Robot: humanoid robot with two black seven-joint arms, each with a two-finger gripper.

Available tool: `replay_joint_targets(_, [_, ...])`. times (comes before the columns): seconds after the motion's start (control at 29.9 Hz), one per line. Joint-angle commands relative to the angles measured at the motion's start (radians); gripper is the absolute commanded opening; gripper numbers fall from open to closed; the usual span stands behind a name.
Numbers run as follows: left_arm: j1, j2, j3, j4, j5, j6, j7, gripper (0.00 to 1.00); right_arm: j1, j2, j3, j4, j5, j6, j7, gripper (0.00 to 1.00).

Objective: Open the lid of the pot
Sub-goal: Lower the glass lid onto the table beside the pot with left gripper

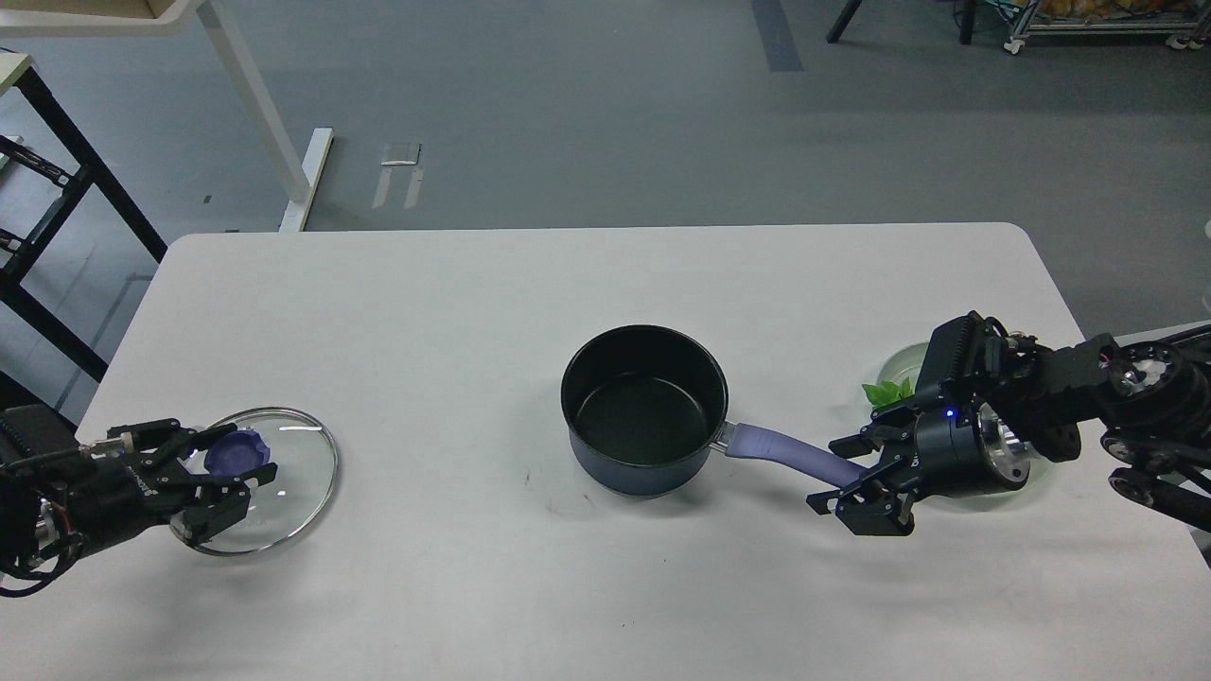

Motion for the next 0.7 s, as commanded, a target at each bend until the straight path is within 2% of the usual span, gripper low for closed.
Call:
replay_joint_targets(0.0, [0.002,0.001,0.006,0.002,0.005,0.0,0.0,0.19,0.001,0.0,0.0,0.0,0.0,0.0,0.0,0.71])
replay_joint_targets(0.03, [0.002,0.001,0.006,0.002,0.008,0.0,0.0,0.15,0.0,0.0,0.0,0.0,0.0,0.0,0.0,0.71])
replay_joint_targets(0.27, [0.002,-0.001,0.006,0.005,0.006,0.0,0.0,0.15,0.0,0.0,0.0,0.0,0.0,0.0,0.0,0.71])
replay_joint_targets(0.3, [0.002,-0.002,0.006,0.006,0.005,0.0,0.0,0.19,0.0,0.0,0.0,0.0,0.0,0.0,0.0,0.71])
replay_joint_targets(0.33, [0.002,-0.008,0.006,0.008,0.002,0.0,0.0,0.32,0.0,0.0,0.0,0.0,0.0,0.0,0.0,0.71])
replay_joint_targets(0.4, [0.002,-0.01,0.006,0.009,0.002,0.0,0.0,0.71,0.0,0.0,0.0,0.0,0.0,0.0,0.0,0.71])
replay_joint_targets(0.43, [0.002,-0.01,0.005,0.009,0.0,0.0,0.0,0.84,0.001,0.0,0.0,0.0,0.0,0.0,0.0,0.71])
replay_joint_targets(0.47, [0.002,-0.01,0.005,0.009,0.0,0.0,0.0,0.85,0.0,0.0,0.0,0.0,0.0,0.0,0.0,0.71])
replay_joint_targets(0.6, [0.0,-0.007,0.0,0.008,0.0,0.0,0.0,0.99,0.0,0.0,0.0,0.0,0.0,0.0,0.0,0.71])
replay_joint_targets(0.67, [-0.001,-0.004,0.002,0.006,0.0,0.0,0.0,0.99,0.0,0.0,0.0,0.0,0.0,0.0,0.0,0.71])
